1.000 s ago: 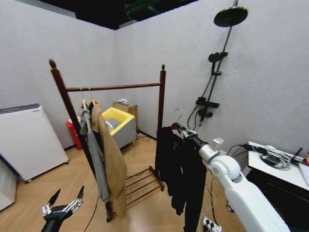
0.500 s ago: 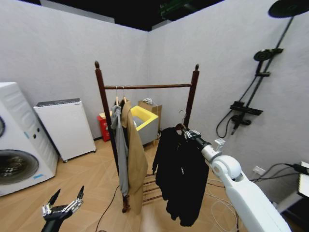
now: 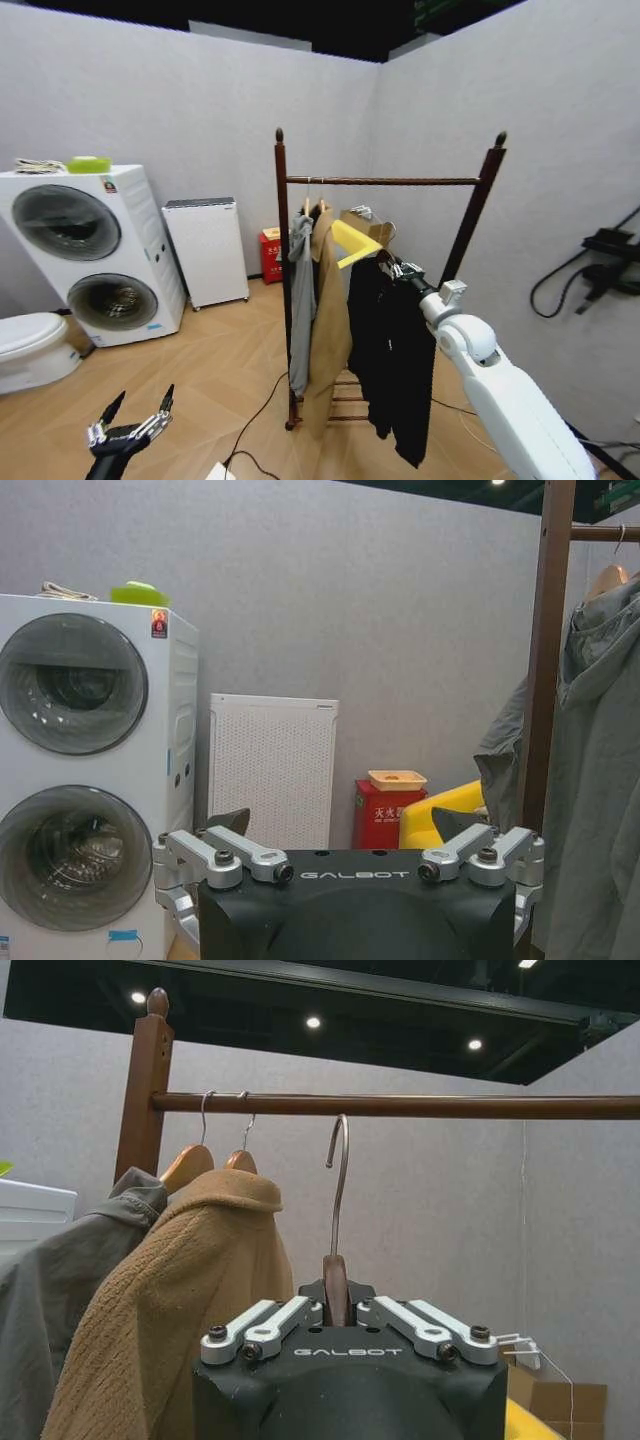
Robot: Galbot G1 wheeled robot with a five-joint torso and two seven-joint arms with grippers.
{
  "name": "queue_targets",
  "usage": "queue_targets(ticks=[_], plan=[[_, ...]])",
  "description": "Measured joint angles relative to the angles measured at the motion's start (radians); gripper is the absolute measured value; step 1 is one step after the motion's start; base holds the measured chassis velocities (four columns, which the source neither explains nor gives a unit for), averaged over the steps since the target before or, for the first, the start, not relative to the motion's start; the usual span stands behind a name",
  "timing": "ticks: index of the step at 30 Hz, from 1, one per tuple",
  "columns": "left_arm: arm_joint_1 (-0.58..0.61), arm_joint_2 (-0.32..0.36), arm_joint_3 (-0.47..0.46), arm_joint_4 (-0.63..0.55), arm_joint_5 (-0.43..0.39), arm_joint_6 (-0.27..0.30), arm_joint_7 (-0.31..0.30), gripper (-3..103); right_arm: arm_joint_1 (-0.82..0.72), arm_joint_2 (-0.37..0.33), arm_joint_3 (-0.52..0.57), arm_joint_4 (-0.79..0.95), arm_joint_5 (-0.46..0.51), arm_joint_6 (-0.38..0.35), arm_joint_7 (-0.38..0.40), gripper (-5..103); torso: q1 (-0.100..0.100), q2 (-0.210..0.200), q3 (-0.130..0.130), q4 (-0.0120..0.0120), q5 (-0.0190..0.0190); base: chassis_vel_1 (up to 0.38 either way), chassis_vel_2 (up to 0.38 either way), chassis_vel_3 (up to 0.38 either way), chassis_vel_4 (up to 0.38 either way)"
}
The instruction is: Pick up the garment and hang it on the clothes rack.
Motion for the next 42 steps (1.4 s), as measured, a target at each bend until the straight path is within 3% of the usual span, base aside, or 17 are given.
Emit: queue_targets(ticks=[16,25,27,30,42], plan=[[0.0,0.0,0.0,0.0,0.0,0.0,0.0,100,0.008,0.035,-0.028,-0.045,-0.051,0.02,-0.036,9,0.0,0.0,0.0,-0.0004,0.0,-0.046,0.05,0.058,-0.047],[0.0,0.0,0.0,0.0,0.0,0.0,0.0,100,0.027,0.017,-0.027,0.033,-0.02,-0.046,0.014,9,0.002,-0.001,0.0,0.0,0.0004,-0.145,0.145,0.148,-0.111],[0.0,0.0,0.0,0.0,0.0,0.0,0.0,100,0.1,-0.004,-0.055,0.041,0.008,-0.082,0.05,9,0.0,0.0,0.0,-0.0013,-0.0003,-0.03,0.042,-0.008,-0.001],[0.0,0.0,0.0,0.0,0.0,0.0,0.0,100,0.173,-0.024,-0.089,0.026,0.031,-0.108,0.061,9,-0.001,0.0,0.0,-0.0004,0.0,0.025,-0.003,-0.022,-0.003],[0.0,0.0,0.0,0.0,0.0,0.0,0.0,100,0.52,-0.042,-0.28,-0.175,0.108,-0.117,0.083,9,0.0,0.0,0.0,-0.0002,0.0,0.023,-0.007,-0.012,0.017]])
